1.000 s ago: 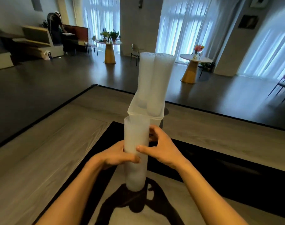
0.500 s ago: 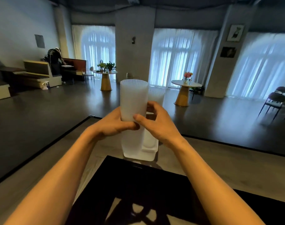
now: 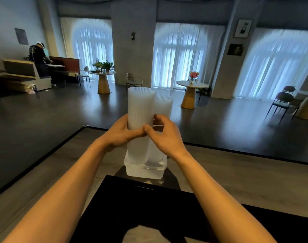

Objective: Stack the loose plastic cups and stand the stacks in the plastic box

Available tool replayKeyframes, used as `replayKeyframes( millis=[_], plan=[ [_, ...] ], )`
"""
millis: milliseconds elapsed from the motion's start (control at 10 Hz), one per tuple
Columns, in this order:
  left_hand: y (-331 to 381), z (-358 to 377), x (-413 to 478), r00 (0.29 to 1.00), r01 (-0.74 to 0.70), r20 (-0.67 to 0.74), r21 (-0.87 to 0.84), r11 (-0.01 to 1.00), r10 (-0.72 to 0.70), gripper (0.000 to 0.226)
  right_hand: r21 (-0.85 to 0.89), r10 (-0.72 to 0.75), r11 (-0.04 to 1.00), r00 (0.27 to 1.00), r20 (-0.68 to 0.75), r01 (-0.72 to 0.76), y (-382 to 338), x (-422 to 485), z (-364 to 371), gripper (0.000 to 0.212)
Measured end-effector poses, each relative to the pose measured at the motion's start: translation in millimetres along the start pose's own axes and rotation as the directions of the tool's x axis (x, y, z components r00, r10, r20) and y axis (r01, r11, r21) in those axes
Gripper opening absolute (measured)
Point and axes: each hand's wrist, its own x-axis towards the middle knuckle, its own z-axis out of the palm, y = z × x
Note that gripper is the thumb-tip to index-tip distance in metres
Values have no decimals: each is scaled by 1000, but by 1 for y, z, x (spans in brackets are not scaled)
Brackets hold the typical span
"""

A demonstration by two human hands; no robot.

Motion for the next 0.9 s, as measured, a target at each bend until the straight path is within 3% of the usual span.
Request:
replayKeyframes(
  millis=[200,400,500,600,800,900],
  plan=[
    [-18,2,1,997,82,-7,6,997,-82,92,-83,28,996,999,43,-25,9,2,10,48],
    [-42,11,-5,971,227,83,-25,974,-224,61,-159,108,984,985,137,-85,22,-9,19,52],
    [-40,9,-4,965,246,85,27,969,-248,76,-186,113,979,978,174,-80,20,-10,14,53],
    [-37,4,-5,974,223,29,70,972,-225,95,-209,159,971,969,189,-119,19,-11,5,60],
    [2,3,-19,990,112,-92,89,990,-104,88,-226,145,967,982,121,-115,-1,-24,-27,47],
    [29,5,-26,975,30,-220,205,978,16,87,-226,89,971,995,44,-77,-13,-29,-47,44]
  ],
)
